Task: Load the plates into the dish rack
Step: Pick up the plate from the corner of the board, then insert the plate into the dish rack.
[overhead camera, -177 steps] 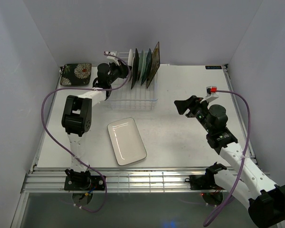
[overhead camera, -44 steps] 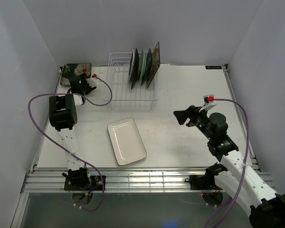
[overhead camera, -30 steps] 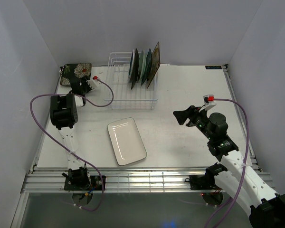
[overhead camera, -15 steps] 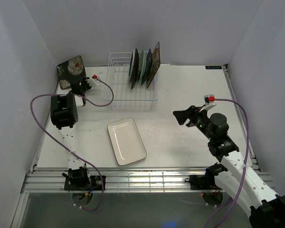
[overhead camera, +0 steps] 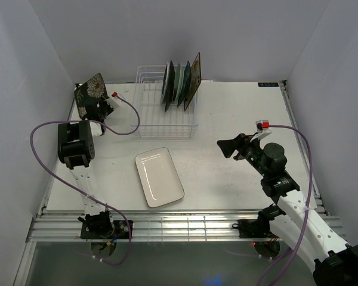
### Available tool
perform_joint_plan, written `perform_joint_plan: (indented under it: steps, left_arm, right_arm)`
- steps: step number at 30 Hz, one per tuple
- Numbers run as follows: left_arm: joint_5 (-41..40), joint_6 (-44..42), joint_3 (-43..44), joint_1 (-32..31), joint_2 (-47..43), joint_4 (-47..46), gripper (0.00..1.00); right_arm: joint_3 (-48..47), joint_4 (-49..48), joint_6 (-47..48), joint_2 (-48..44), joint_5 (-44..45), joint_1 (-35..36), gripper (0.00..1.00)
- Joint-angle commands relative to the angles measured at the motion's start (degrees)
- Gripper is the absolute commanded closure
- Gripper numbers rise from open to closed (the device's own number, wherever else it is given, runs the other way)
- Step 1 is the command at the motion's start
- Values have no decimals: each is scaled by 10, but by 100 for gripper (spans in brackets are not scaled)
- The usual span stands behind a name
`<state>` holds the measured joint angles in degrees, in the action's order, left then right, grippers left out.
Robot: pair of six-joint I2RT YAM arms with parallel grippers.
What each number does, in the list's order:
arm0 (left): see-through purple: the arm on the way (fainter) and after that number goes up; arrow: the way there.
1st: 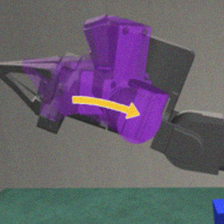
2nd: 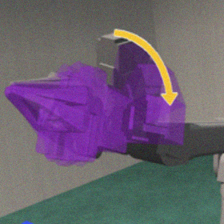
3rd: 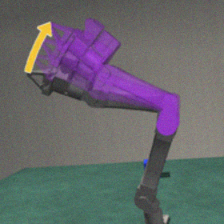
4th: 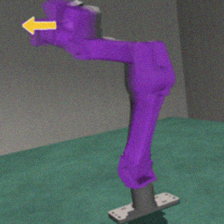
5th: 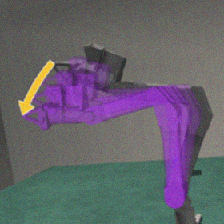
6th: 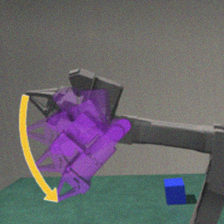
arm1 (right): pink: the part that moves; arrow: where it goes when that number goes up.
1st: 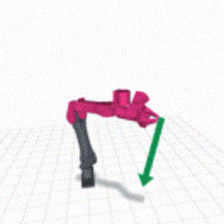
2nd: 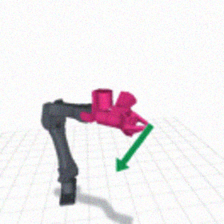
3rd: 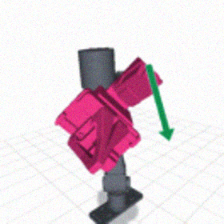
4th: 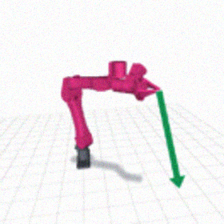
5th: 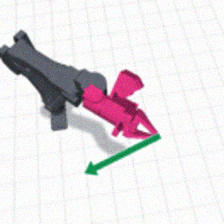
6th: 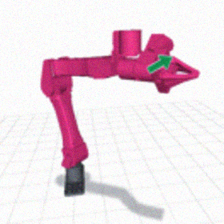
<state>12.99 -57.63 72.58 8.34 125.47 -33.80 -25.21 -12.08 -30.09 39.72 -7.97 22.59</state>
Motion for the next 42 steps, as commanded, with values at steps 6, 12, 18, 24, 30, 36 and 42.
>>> perform_joint_plan:
  steps: [6,12,18,24,30,36,42]
  left_arm:
    - [52,95,-28,1,-188,21,100]
    - [79,141,-38,1,-263,64,100]
    - [114,219,-31,1,-337,115,100]
    - [185,326,-9,1,-394,176,100]
    - [258,444,9,1,-443,186,100]
    - [295,523,28,1,-458,186,100]
    - [334,645,41,1,-452,140,100]
  right_arm:
    - [1,-29,-6,0,-13,3,27]
    - [6,-38,-9,6,-21,3,27]
    - [9,-44,-10,9,-26,3,27]
    - [4,-44,-9,15,-31,3,27]
    - [-9,-35,-3,22,-37,3,27]
    - [-9,-34,-2,17,-38,3,27]
    - [-6,-43,-4,22,-44,3,27]
